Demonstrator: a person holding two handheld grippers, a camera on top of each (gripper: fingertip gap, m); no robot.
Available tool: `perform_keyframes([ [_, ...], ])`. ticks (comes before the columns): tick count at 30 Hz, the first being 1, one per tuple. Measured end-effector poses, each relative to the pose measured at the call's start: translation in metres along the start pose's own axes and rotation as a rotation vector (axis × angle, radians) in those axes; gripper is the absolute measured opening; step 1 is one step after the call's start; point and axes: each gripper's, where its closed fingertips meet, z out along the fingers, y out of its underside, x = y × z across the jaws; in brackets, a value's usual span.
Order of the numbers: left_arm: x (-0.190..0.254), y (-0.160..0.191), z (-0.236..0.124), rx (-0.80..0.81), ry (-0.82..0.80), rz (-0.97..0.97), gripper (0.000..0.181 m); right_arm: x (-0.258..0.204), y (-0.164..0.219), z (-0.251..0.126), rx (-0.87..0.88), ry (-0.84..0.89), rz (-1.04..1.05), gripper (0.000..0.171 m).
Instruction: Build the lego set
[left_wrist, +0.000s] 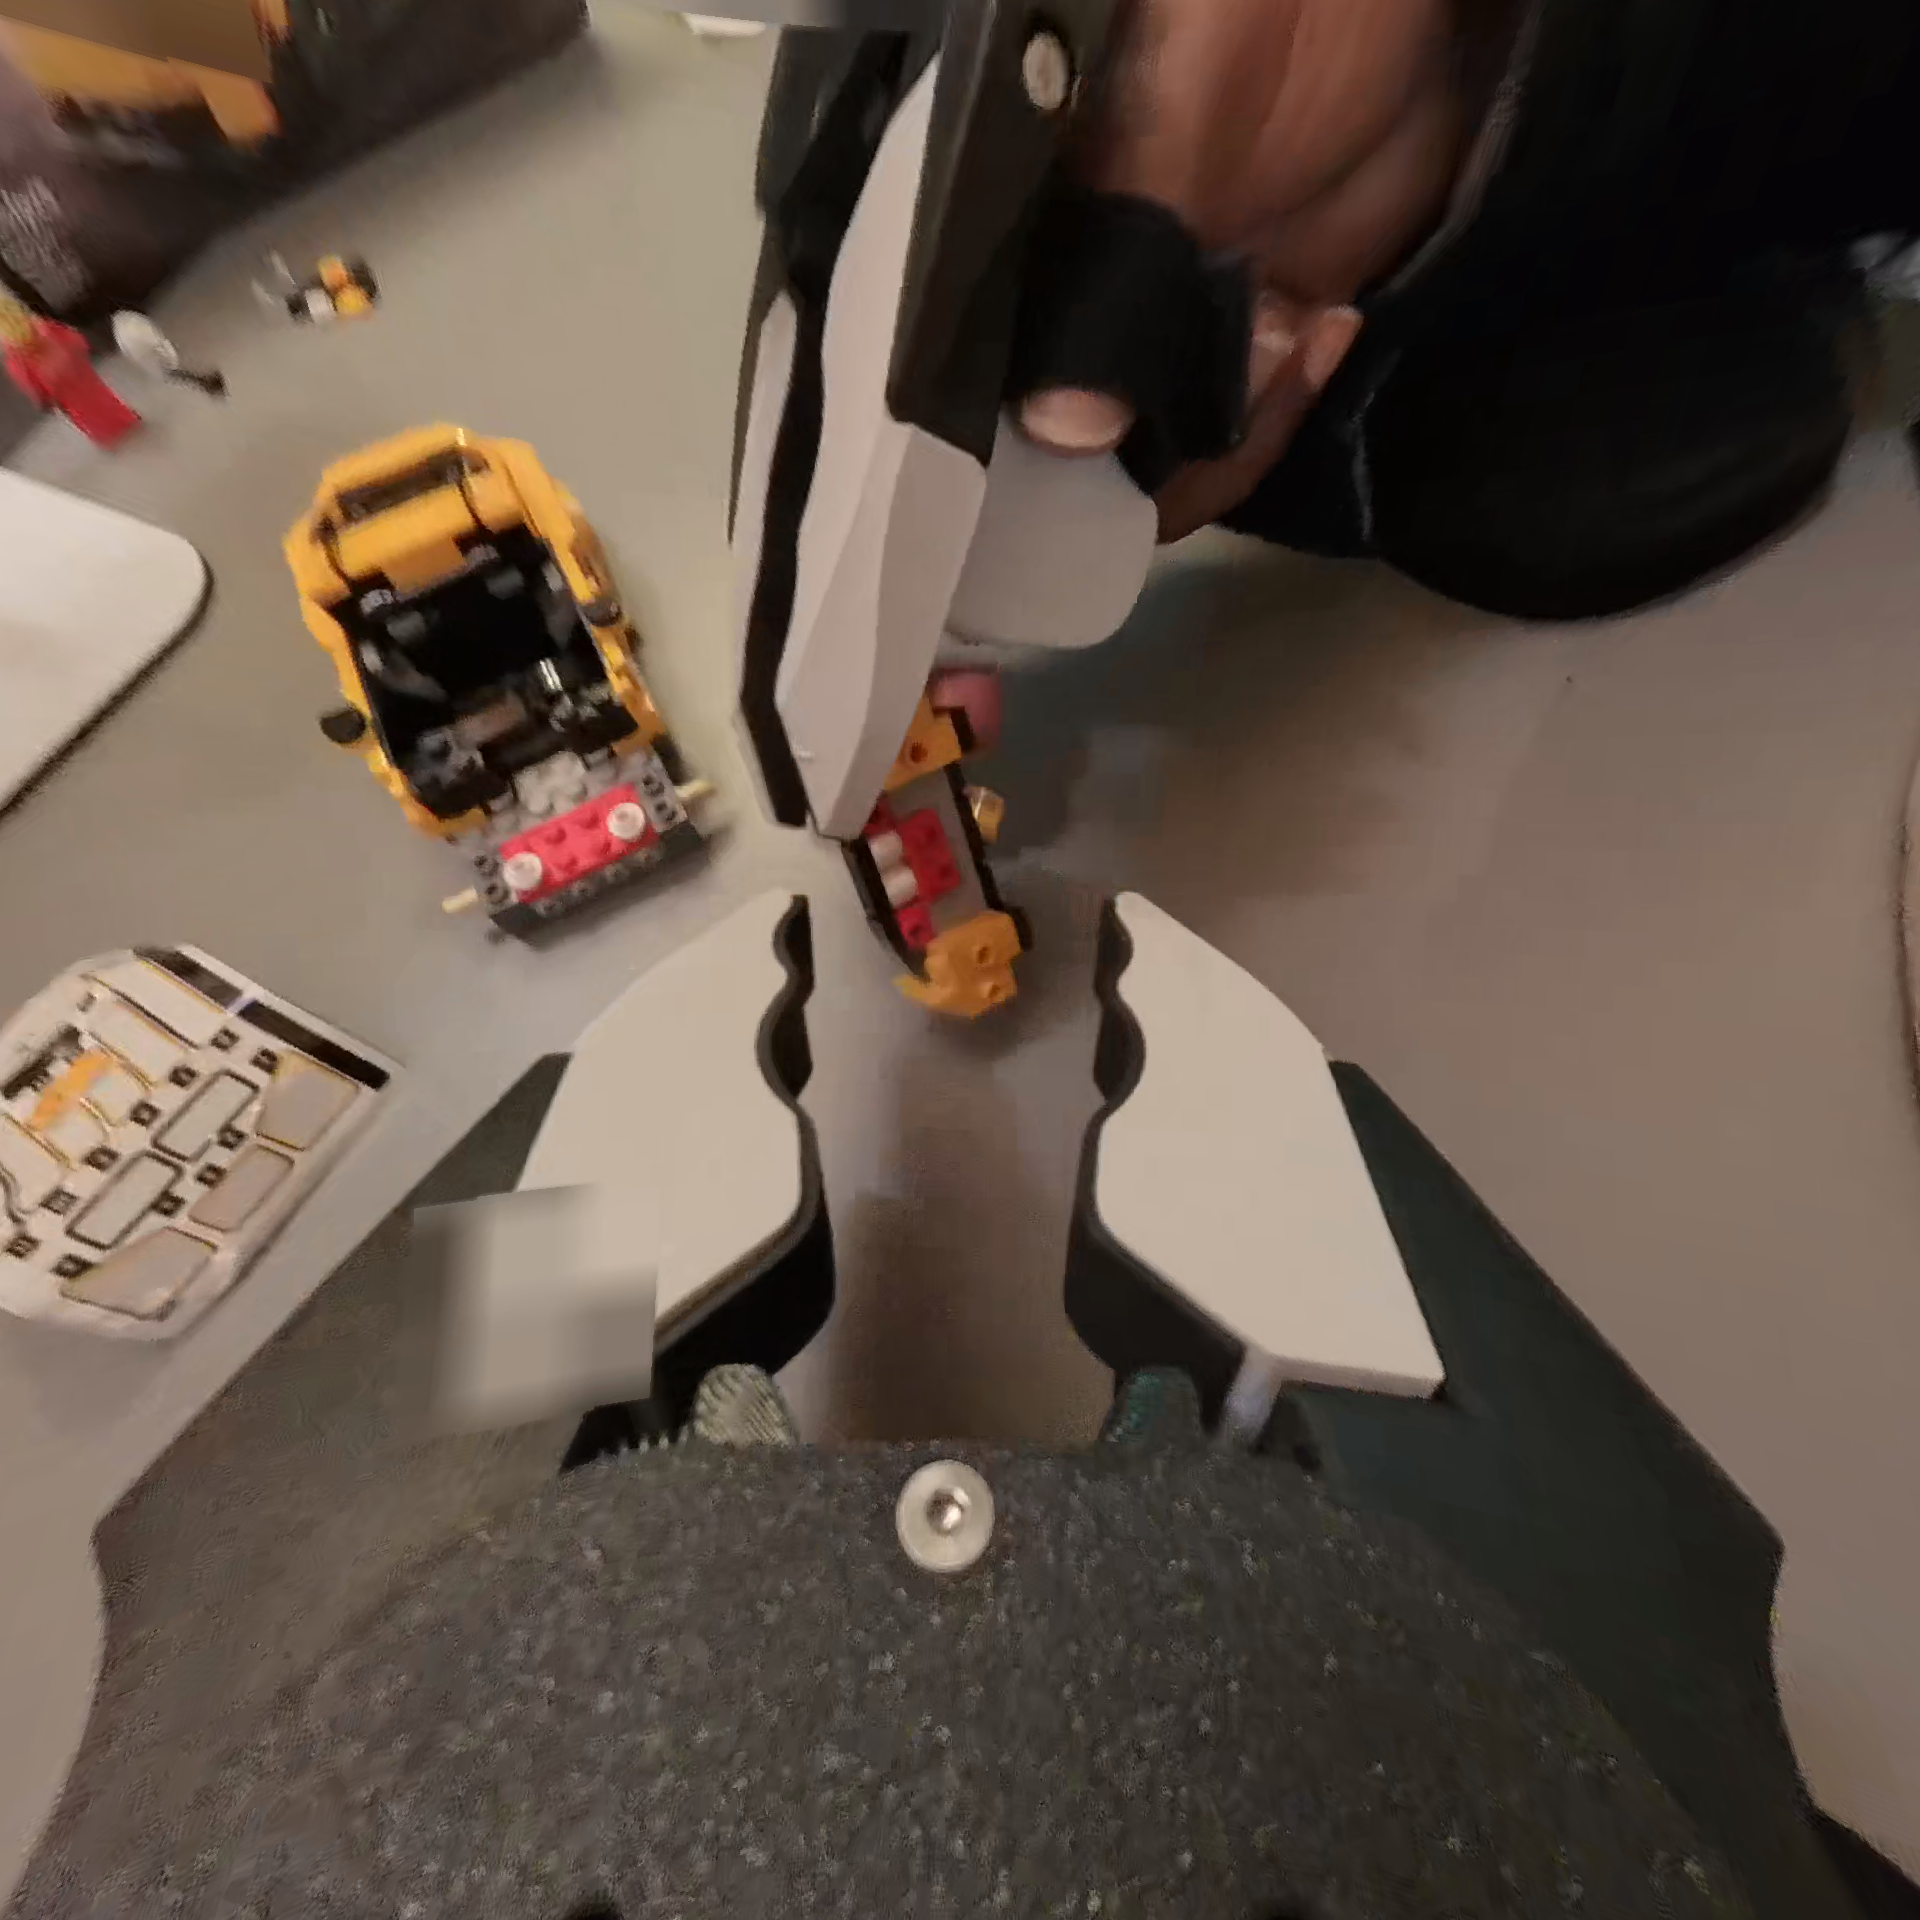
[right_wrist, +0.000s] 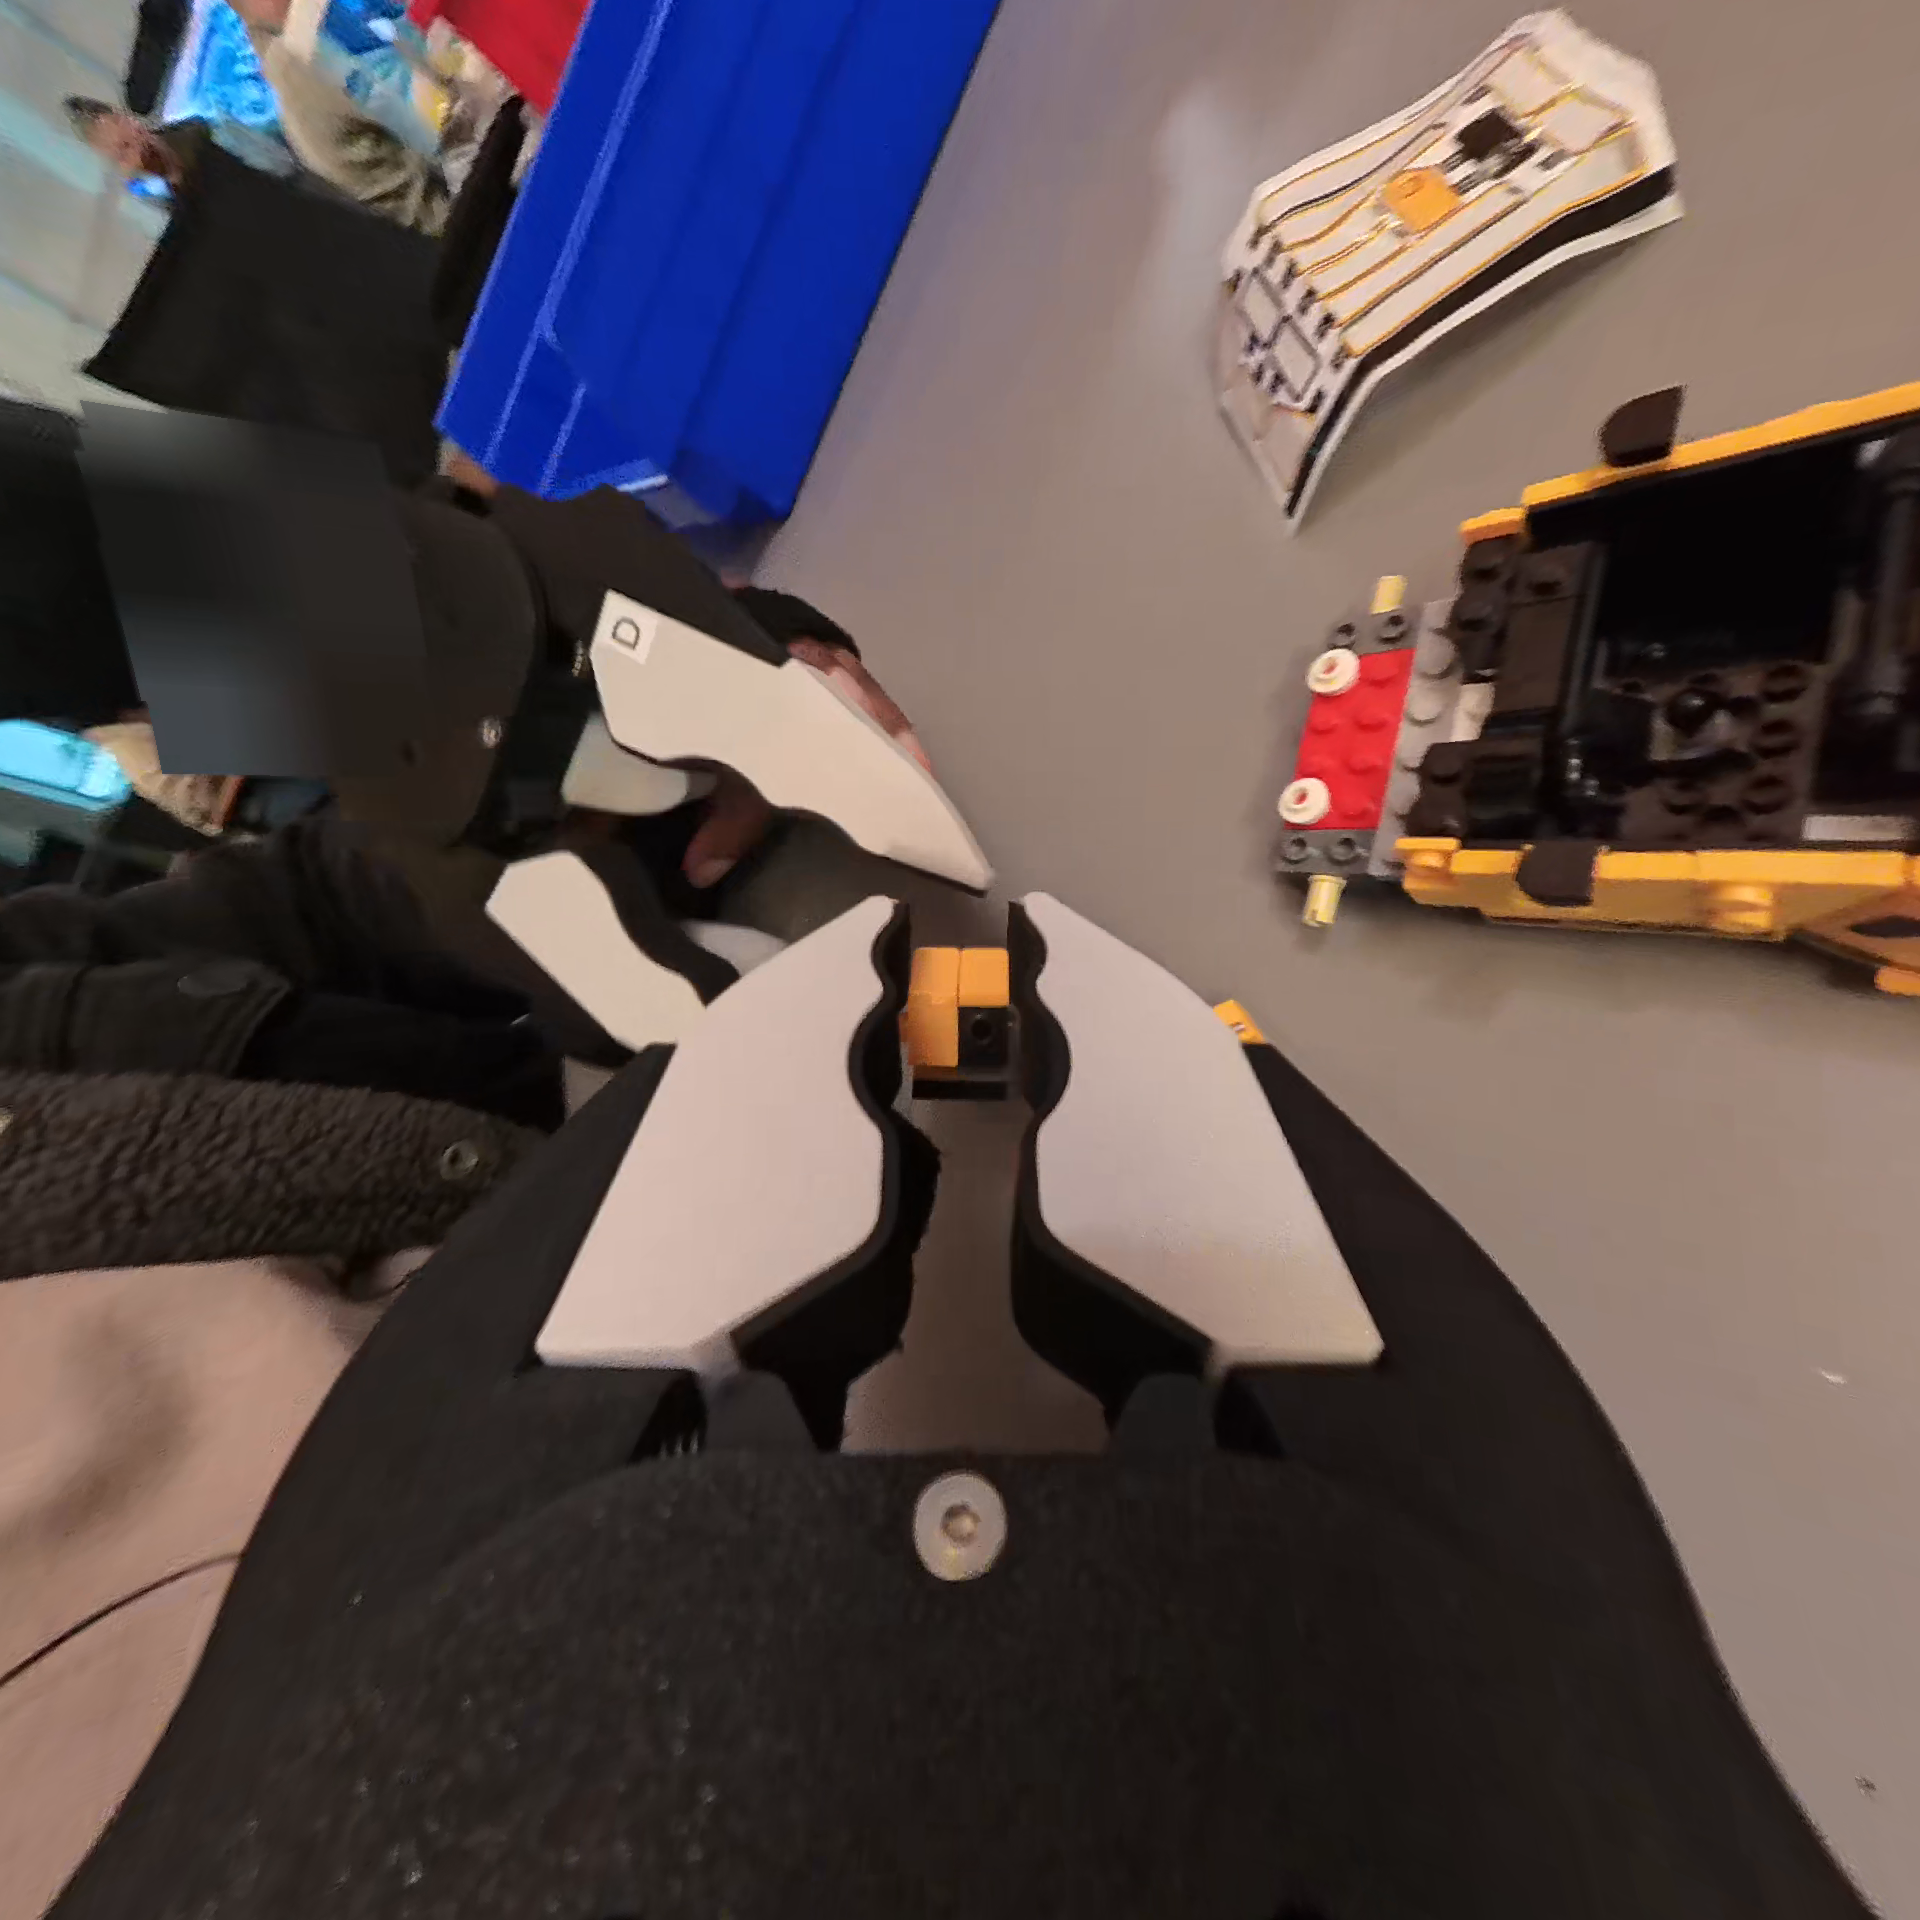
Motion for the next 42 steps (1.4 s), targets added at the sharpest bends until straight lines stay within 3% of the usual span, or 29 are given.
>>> perform_keyframes([
  [4, -0.008, 0.023, 0.012, -0.146, -0.080, 0.040, 0.046, -0.002, 0.001, 0.002, 0.031, 0.064, -0.031, 0.018],
  [7, -0.007, 0.026, 0.011, -0.157, -0.058, 0.050, 0.031, 0.001, 0.013, 0.002, -0.039, 0.150, -0.135, 0.019],
  [17, 0.004, 0.031, 0.002, -0.130, 0.092, 0.068, 0.018, -0.003, 0.061, -0.020, -0.322, 0.266, -0.464, 0.020],
  [29, -0.010, 0.020, 0.004, -0.068, -0.014, 0.044, 0.019, -0.030, 0.084, -0.001, -0.376, 0.147, -0.542, 0.019],
  [35, 0.015, 0.020, -0.003, -0.060, 0.179, 0.001, 0.017, -0.024, 0.086, -0.016, -0.376, 0.157, -0.557, 0.017],
  [38, 0.028, 0.024, 0.000, -0.088, 0.239, 0.021, 0.019, -0.028, 0.089, -0.006, -0.380, 0.155, -0.575, 0.017],
  [40, 0.026, 0.024, 0.000, -0.086, 0.225, 0.033, 0.014, -0.027, 0.083, 0.003, -0.359, 0.192, -0.618, 0.012],
  [42, 0.009, 0.015, -0.003, -0.029, 0.139, 0.012, 0.023, -0.034, 0.075, 0.009, -0.315, 0.171, -0.654, 0.016],
])
